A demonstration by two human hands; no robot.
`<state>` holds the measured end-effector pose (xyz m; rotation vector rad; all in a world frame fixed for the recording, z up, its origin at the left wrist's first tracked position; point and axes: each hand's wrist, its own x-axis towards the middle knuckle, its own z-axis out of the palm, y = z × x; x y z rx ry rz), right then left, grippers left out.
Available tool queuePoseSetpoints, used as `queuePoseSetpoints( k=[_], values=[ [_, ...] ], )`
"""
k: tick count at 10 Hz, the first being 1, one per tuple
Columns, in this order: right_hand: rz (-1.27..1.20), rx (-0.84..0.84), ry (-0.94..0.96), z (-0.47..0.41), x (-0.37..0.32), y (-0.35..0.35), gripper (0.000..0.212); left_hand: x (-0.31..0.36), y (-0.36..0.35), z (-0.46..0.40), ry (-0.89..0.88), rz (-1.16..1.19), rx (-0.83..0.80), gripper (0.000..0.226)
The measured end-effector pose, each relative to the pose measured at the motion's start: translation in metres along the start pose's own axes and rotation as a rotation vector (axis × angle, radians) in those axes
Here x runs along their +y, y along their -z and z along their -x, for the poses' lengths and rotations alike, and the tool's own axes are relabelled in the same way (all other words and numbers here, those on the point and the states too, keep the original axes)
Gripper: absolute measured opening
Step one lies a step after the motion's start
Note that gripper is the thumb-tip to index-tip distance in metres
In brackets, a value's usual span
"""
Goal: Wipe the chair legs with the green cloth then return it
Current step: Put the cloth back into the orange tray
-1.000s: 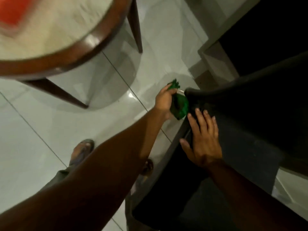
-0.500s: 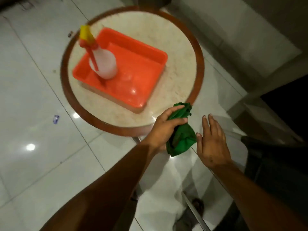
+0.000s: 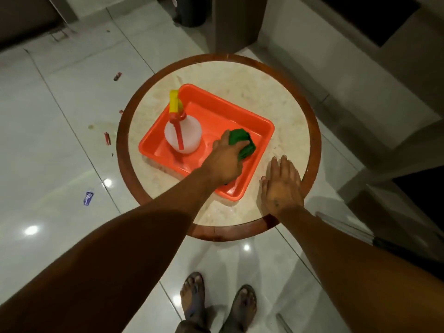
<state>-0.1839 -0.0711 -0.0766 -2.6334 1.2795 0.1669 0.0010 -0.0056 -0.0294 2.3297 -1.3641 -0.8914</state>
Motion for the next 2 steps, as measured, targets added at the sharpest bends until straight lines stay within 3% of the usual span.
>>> queuePoseSetpoints(
  k=[2],
  values=[
    [0.019, -0.057, -0.025, -0.0004, 0.0102, -0.018, 0.07, -0.0012, -0.0229, -0.0071, 0.087, -0.137, -0.06, 0.083]
  ],
)
